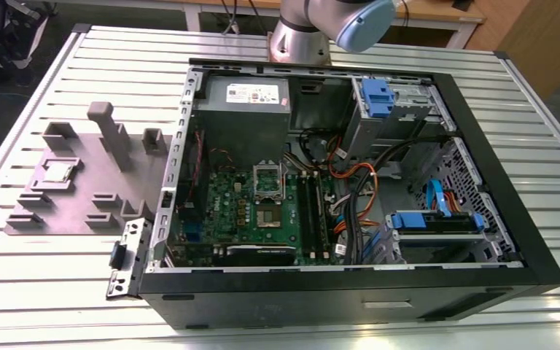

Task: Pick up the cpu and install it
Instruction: 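Reach for the cpu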

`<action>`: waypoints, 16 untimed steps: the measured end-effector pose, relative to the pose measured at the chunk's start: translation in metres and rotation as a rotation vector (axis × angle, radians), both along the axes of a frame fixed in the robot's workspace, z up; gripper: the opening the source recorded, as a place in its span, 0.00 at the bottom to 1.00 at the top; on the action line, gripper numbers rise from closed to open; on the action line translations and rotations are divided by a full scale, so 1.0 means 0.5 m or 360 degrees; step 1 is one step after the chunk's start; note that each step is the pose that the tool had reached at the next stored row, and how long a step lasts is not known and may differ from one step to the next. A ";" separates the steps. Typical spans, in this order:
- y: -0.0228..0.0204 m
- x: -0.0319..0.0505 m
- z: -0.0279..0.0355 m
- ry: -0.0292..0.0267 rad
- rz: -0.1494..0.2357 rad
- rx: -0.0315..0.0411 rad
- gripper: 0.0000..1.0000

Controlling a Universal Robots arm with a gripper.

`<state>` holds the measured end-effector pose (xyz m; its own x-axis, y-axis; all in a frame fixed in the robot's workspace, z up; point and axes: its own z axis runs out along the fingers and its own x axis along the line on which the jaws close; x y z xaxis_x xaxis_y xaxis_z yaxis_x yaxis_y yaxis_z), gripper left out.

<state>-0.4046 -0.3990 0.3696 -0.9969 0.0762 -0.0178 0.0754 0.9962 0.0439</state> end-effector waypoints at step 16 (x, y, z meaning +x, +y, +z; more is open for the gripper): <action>0.0000 -0.033 -0.004 0.00001 0.0000 0.0000 0.11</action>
<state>-0.4210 -0.3990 0.3676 -0.9969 0.0762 -0.0177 0.0754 0.9962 0.0439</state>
